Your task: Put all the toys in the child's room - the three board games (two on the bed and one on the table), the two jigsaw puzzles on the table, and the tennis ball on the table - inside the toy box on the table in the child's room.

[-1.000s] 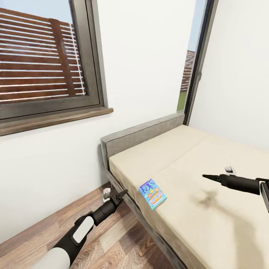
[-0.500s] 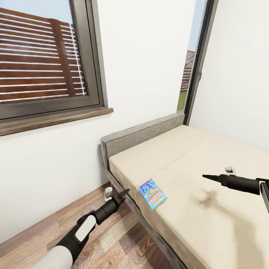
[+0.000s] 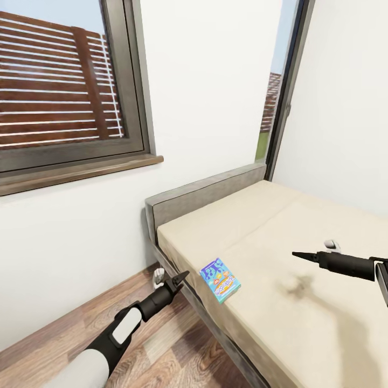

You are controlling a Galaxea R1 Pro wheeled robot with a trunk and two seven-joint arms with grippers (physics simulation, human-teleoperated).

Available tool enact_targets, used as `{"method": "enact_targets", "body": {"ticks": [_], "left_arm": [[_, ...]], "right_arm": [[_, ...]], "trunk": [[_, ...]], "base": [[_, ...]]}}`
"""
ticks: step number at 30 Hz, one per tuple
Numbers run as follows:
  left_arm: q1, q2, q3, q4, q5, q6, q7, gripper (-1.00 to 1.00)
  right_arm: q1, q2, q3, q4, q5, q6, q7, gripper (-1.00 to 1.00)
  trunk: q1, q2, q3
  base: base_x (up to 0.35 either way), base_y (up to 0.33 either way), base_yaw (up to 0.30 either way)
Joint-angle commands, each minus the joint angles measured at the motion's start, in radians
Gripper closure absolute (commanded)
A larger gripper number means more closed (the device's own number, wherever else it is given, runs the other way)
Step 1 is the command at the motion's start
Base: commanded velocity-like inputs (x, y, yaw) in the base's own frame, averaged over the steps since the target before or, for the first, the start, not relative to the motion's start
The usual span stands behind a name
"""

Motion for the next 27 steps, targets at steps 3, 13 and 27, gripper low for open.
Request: {"method": "enact_targets", "body": {"ticks": [3, 13, 27], "left_arm": [[-0.004, -0.001, -0.002, 0.004, 0.011, 0.009, -0.001, -1.00], [-0.013, -0.011, -0.003, 0.010, 0.010, 0.009, -0.002, -1.00], [-0.016, -0.015, -0.003, 0.011, 0.010, 0.010, -0.002, -1.00]], "right_arm": [[-0.001, 0.001, -0.004, -0.002, 0.010, 0.008, 0.009, -1.00], [-0.001, 0.001, -0.004, -0.003, 0.010, 0.007, 0.011, -1.00], [-0.001, 0.001, -0.003, -0.004, 0.010, 0.007, 0.011, -1.00]], "trunk": [[0.000, 0.000, -0.001], [0.000, 0.000, -0.001], [0.000, 0.000, -0.001]], "base": [[0.000, 0.000, 0.000], [0.000, 0.000, -0.056], [0.000, 0.000, -0.103]]}}
